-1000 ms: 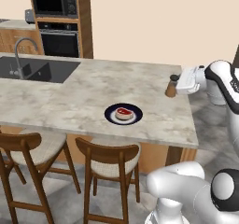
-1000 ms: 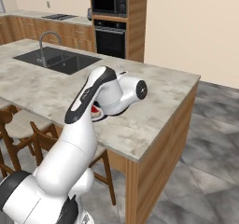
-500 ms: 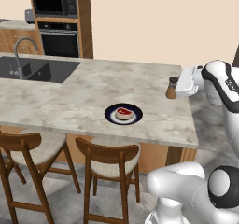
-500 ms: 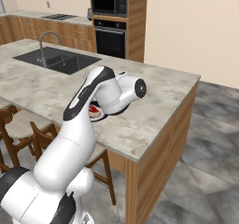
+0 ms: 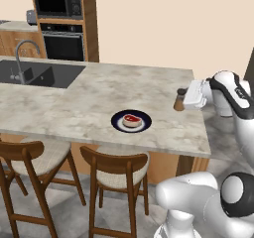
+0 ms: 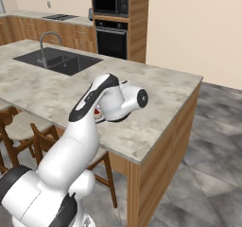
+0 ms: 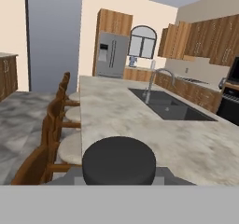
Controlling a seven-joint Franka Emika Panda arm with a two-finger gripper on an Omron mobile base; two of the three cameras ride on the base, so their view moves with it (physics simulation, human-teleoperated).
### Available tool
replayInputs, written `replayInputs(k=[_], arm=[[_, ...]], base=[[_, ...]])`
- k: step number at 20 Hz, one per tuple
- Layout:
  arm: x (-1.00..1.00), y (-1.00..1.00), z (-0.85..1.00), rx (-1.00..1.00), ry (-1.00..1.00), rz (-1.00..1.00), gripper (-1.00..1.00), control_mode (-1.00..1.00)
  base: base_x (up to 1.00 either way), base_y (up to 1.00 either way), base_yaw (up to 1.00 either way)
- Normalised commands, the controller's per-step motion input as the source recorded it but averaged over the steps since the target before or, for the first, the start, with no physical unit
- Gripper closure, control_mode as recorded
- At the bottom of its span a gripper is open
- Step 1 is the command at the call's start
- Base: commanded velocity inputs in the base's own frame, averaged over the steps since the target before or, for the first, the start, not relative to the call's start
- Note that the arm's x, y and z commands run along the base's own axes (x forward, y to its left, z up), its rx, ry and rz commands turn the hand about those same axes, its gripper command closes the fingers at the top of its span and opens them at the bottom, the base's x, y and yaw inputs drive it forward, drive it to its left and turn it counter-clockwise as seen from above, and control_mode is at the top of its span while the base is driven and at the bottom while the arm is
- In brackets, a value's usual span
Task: Retrieve the shaker from the cabinet and place it next the steak on a plate on the dining table.
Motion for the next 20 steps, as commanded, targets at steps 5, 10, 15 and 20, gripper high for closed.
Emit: replayInputs(k=[5,10,15,20], arm=[[0.23,0.0,-0.29,0.02,0.0,0.0,1.0,-1.0],[0.18,0.0,-0.22,0.0,0.0,0.0,1.0,-1.0],[0.1,-0.03,-0.25,0.0,0.0,0.0,1.0,-1.0],[0.07,-0.08,-0.26,0.0,0.05,0.0,1.0,-1.0]], base=[[0.0,0.0,0.0],[0.0,0.0,0.0],[0.0,0.0,0.0],[0.0,0.0,0.0]])
